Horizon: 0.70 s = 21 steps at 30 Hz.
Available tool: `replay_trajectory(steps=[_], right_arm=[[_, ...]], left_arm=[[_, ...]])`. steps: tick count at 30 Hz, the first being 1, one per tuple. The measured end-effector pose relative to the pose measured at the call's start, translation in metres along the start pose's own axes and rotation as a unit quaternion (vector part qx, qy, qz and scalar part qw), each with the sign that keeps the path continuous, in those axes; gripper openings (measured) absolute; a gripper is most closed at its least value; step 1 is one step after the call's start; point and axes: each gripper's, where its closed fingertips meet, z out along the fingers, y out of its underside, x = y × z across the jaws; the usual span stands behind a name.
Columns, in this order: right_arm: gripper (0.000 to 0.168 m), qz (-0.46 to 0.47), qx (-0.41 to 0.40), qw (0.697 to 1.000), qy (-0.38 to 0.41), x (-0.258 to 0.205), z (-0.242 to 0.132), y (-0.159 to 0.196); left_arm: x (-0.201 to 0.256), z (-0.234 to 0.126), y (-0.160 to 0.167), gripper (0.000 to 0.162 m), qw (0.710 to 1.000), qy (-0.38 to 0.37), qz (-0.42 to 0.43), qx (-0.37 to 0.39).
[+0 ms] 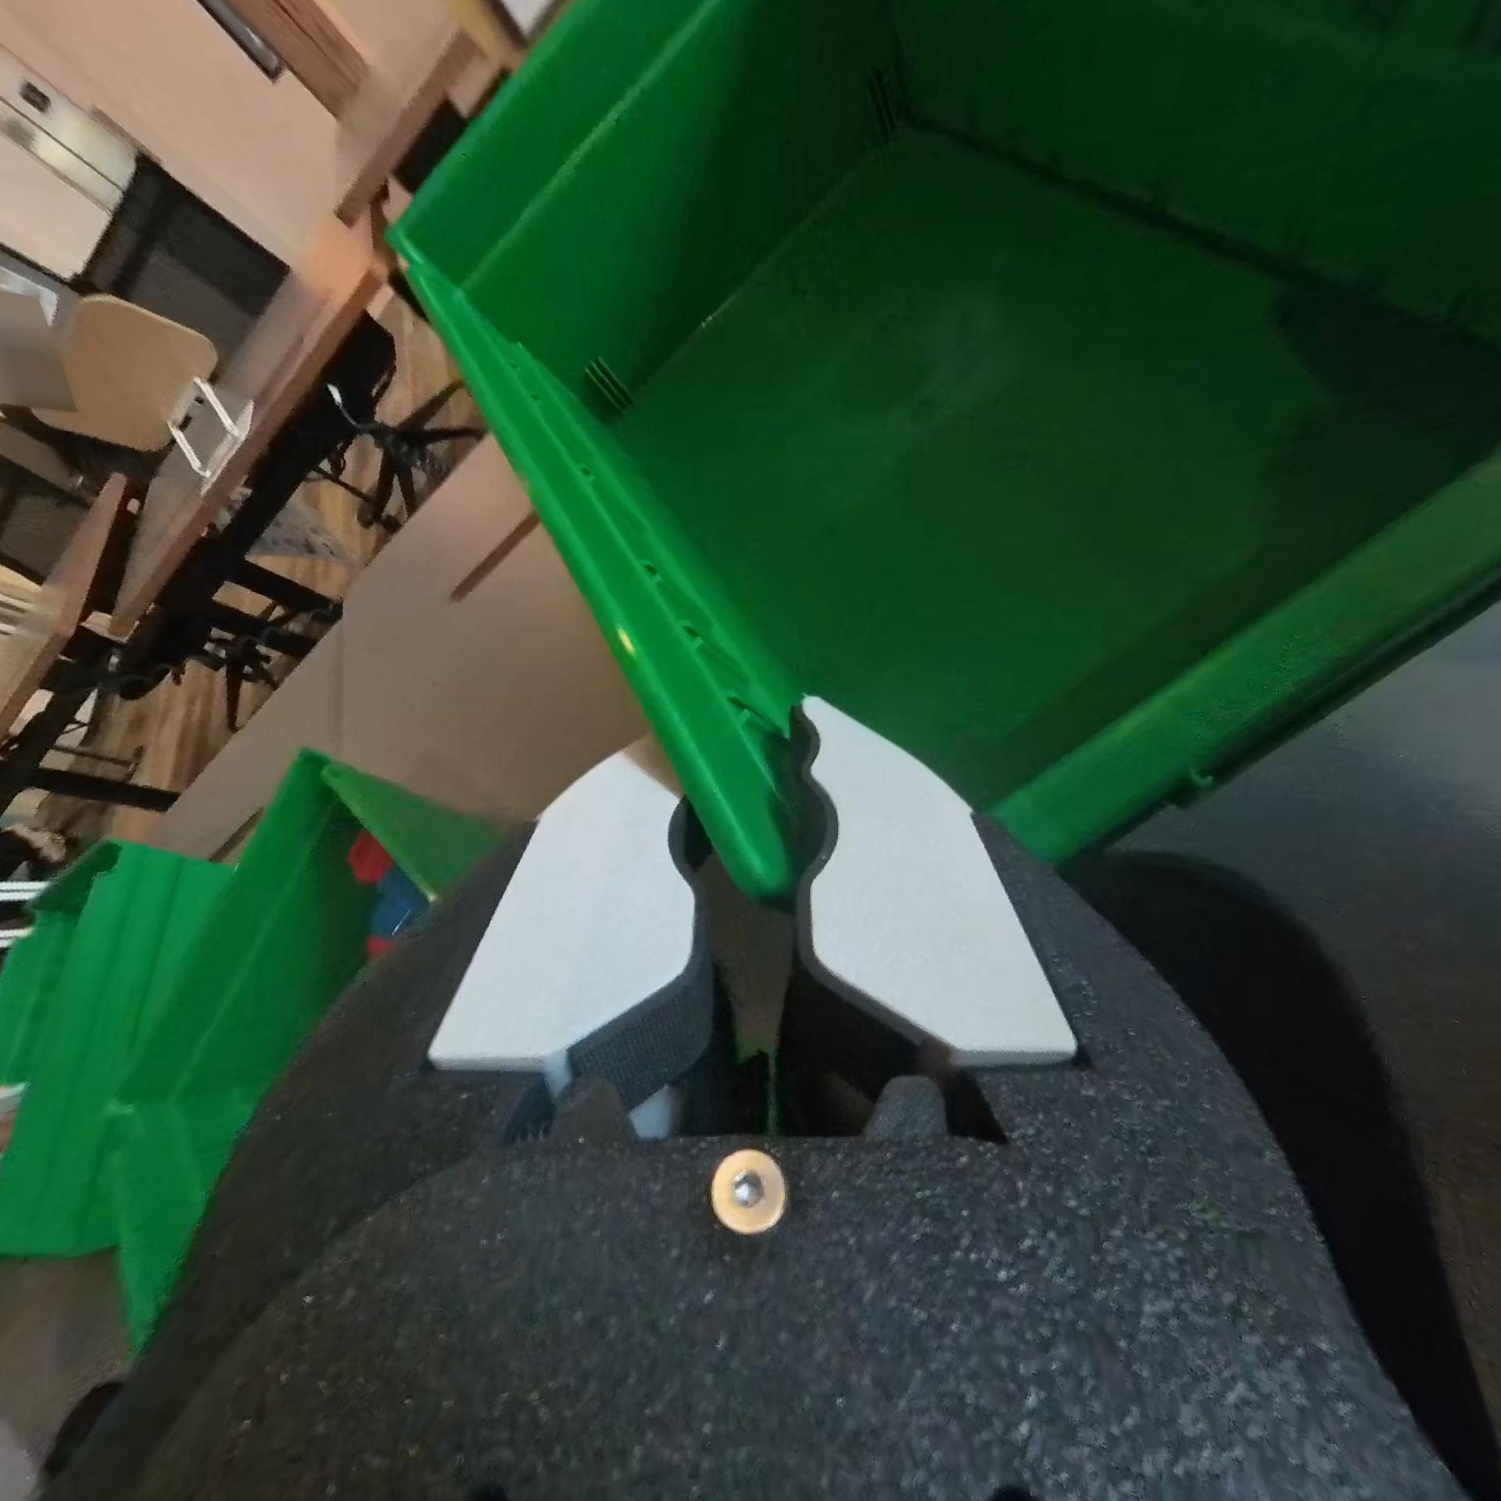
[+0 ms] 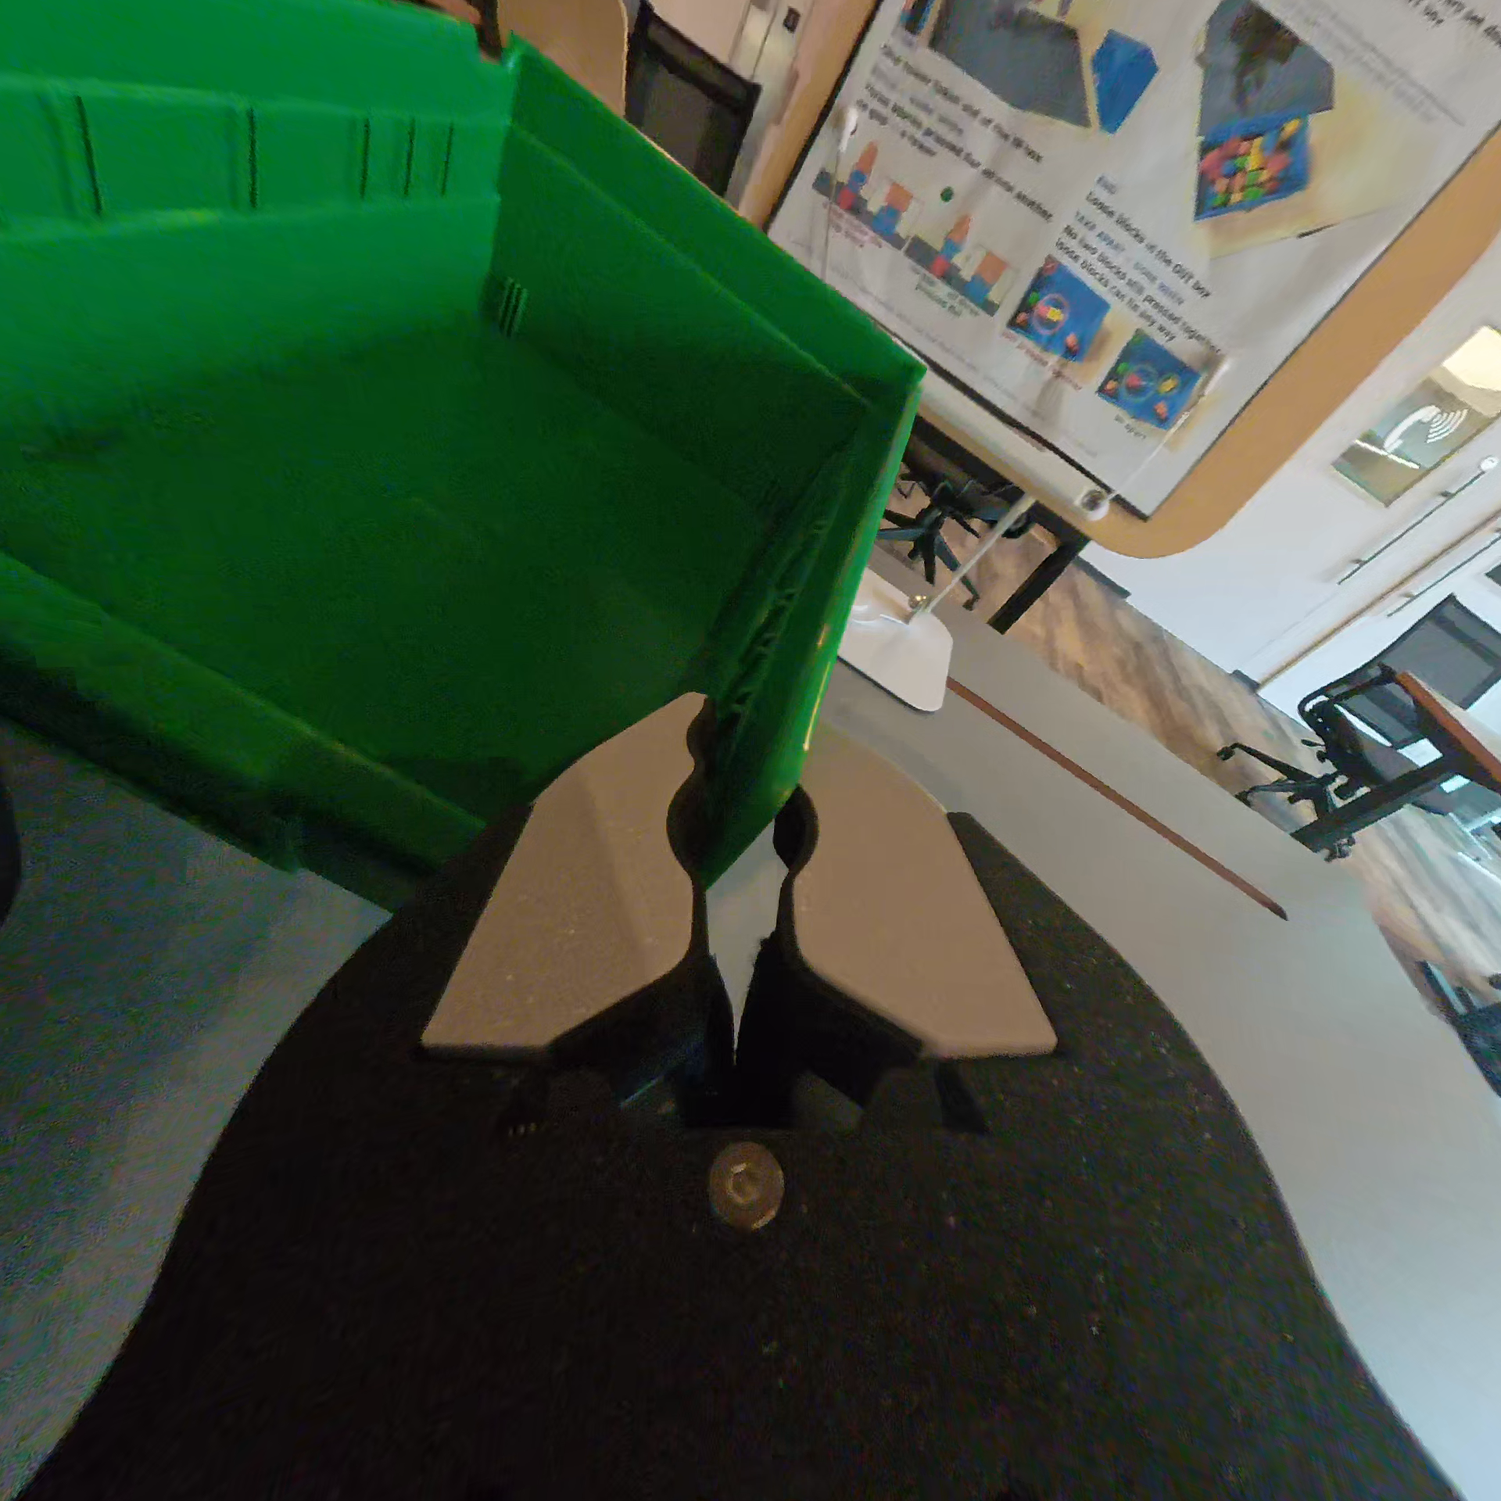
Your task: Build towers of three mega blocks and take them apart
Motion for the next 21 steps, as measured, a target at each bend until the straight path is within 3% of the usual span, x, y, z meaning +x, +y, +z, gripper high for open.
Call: replay_trajectory(steps=[8, 21], right_arm=[[0.011, -0.013, -0.005, 0.996, 0.086, 0.071, -0.056, 0.016], [0.01, 0.015, -0.094, 0.969, 0.228, 0.199, -0.145, 0.12]], left_arm=[[0.054, -0.004, -0.063, 0.018, 0.994, 0.053, 0.007, 0.099], [0.209, 0.029, -0.183, 0.017, 0.964, 0.184, 0.069, 0.178]])
